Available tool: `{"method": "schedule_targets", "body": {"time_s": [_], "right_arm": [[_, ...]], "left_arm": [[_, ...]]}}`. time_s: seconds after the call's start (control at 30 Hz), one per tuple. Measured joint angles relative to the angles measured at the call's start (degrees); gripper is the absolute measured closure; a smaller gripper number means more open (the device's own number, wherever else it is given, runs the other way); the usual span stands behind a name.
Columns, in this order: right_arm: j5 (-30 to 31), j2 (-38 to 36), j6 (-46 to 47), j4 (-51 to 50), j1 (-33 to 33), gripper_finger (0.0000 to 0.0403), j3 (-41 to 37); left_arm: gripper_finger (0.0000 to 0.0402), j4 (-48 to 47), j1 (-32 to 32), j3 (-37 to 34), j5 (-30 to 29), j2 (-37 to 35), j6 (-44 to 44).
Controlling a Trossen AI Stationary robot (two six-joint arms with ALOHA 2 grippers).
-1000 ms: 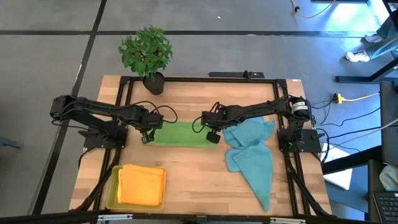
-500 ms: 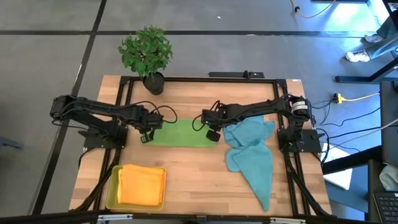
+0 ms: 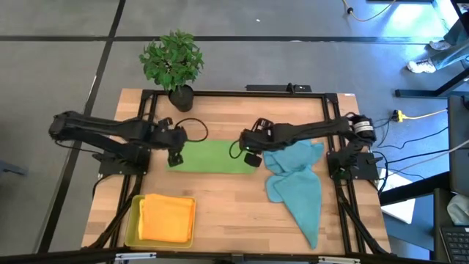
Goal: Fold microfiber towels
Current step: Fold the green microfiber cloth
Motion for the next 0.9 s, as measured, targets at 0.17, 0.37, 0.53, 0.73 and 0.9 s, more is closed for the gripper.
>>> {"method": "schedule_targets", "body": {"time_s": [0.17,0.37,0.53,0.73,0.9], "right_arm": [[-1.34,-5.37,-3.74,14.29,3.11,0.0303,-7.54],[-18.82,-11.12,-10.87,48.76,2.00,0.0309,-21.01],[-28.98,-12.29,-13.74,77.56,0.24,0.0309,-32.51],[-29.67,-10.05,-13.95,100.69,-0.10,0.0309,-42.24],[-29.55,-8.09,-17.77,107.91,-1.16,0.0309,-44.69]], "left_arm": [[0.0309,17.73,-10.40,-8.45,-0.79,-11.66,-0.26],[0.0309,44.96,-18.60,-21.62,-0.78,-18.37,5.83],[0.0309,63.12,-20.52,-28.95,-0.85,-18.26,9.65],[0.0309,79.42,-20.70,-35.33,-1.01,-17.07,14.13],[0.0309,80.63,-20.45,-40.06,-1.33,-16.66,13.62]]}}
